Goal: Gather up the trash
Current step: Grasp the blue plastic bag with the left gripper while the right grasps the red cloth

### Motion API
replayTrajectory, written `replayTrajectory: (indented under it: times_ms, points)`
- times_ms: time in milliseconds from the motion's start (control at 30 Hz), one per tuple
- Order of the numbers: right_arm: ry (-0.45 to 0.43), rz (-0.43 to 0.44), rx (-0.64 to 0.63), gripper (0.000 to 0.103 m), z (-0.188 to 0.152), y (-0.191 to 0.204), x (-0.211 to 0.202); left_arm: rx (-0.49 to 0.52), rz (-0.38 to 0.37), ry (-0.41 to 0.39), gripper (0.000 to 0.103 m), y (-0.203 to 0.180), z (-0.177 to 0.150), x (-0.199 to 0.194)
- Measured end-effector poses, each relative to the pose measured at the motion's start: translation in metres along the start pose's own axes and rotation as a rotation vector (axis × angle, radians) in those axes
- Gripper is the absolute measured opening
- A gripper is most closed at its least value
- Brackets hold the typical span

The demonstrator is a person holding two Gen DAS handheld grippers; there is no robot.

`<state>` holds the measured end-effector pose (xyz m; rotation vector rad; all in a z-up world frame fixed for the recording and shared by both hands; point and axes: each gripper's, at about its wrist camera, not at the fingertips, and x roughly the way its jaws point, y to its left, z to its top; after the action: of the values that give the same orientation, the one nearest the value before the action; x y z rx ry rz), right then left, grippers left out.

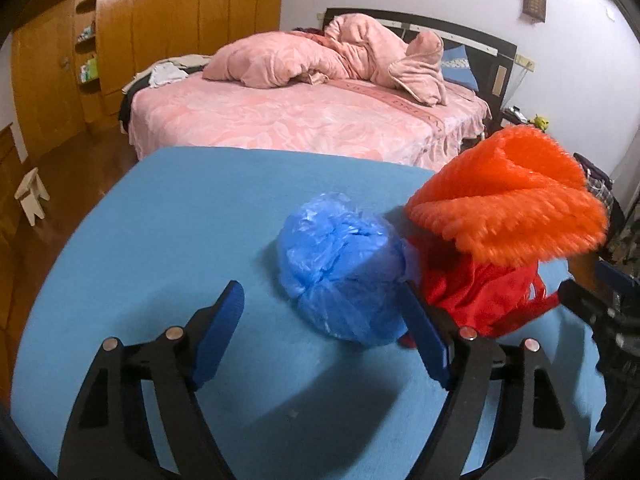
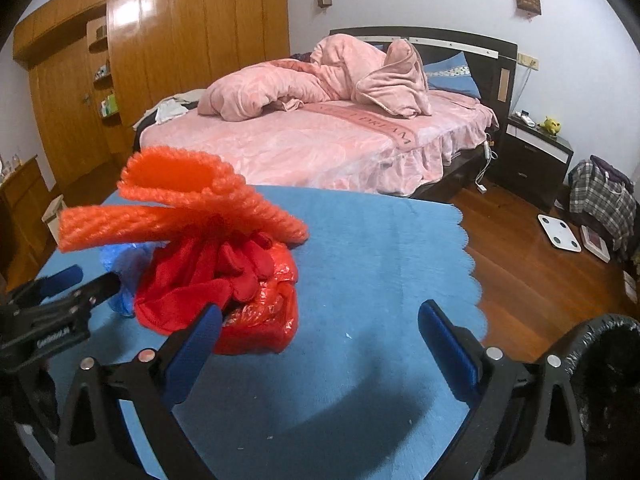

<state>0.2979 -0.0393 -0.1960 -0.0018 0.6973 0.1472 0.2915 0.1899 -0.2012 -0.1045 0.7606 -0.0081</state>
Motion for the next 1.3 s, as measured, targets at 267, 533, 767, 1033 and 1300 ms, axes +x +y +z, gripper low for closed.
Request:
replayTrajectory:
  times_ms: [267,533,767,1033,1300]
  points:
    - [0.024,0.01,-0.004,0.095,-0.011,0.003,0.005,0.012,-0.09,0.023,0.04,-0.012,0.003,0.016]
    - [0.012,0.048,0.013,0.088,-0.013,0.002,-0.006,-0.039,-0.054,-0.051,0.02,0.001,-0.005,-0.017]
    - [0.042,0.095,-0.011,0.068,-0.011,0.014,0.006,-0.08,-0.02,-0.045,0.02,0.016,-0.028,-0.049]
    - [0.085,0.211,-0.074,0.009,-0.016,0.031,0.008,-0.081,-0.003,-0.022,0.02,0.016,-0.046,-0.054]
    - [0.069,0.253,-0.073,0.009,-0.033,0.028,-0.024,-0.057,-0.009,-0.035,0.02,0.005,-0.05,-0.065]
